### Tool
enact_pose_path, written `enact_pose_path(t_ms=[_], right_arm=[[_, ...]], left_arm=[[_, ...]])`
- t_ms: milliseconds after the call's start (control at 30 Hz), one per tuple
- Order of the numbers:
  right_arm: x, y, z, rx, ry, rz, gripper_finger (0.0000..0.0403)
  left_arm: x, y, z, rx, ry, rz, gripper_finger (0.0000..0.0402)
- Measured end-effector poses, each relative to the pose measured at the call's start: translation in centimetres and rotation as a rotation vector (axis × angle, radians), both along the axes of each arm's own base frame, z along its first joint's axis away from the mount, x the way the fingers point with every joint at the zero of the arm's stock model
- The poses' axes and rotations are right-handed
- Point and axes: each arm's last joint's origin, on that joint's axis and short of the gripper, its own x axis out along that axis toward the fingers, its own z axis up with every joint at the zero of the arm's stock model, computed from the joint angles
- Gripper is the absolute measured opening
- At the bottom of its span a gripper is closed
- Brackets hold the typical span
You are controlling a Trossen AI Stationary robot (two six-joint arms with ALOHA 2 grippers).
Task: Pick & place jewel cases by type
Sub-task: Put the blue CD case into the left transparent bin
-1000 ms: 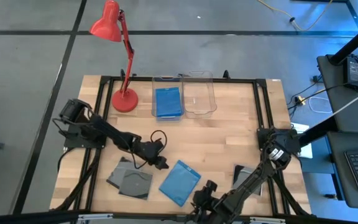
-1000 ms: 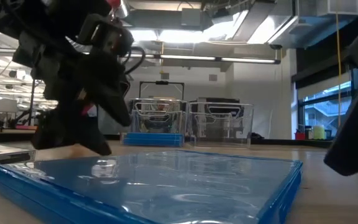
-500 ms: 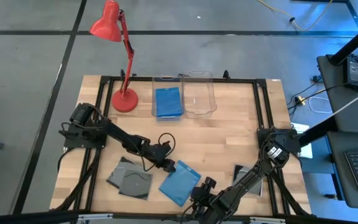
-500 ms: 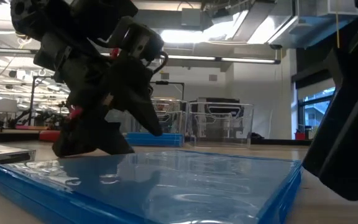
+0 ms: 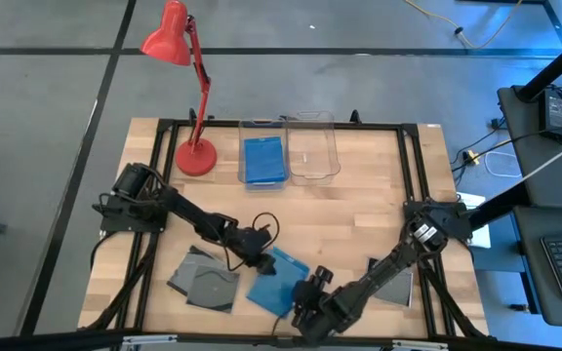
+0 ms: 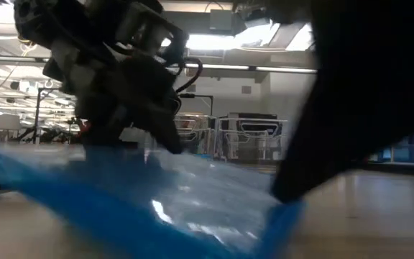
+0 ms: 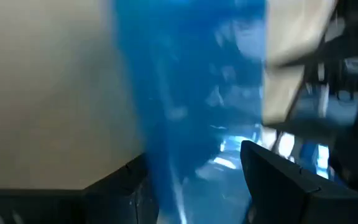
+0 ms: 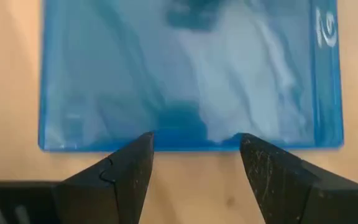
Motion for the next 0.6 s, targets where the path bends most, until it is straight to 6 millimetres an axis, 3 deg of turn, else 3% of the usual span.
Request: enact_pose_path(t_ms=[200,600], right_arm=[[0.93,-0.93,0.02,0.021,-0.007,-0.026,0.0243],[0.87,-0.85,-0.01,0.035,0.005,-0.020,0.0243]], left_arm=[[0.28,-0.10,0.36,0.006,-0.076,-0.040,0.0198],[0.72,-0.02,0.80,0.053,-0.169,-0.007,0.0189]])
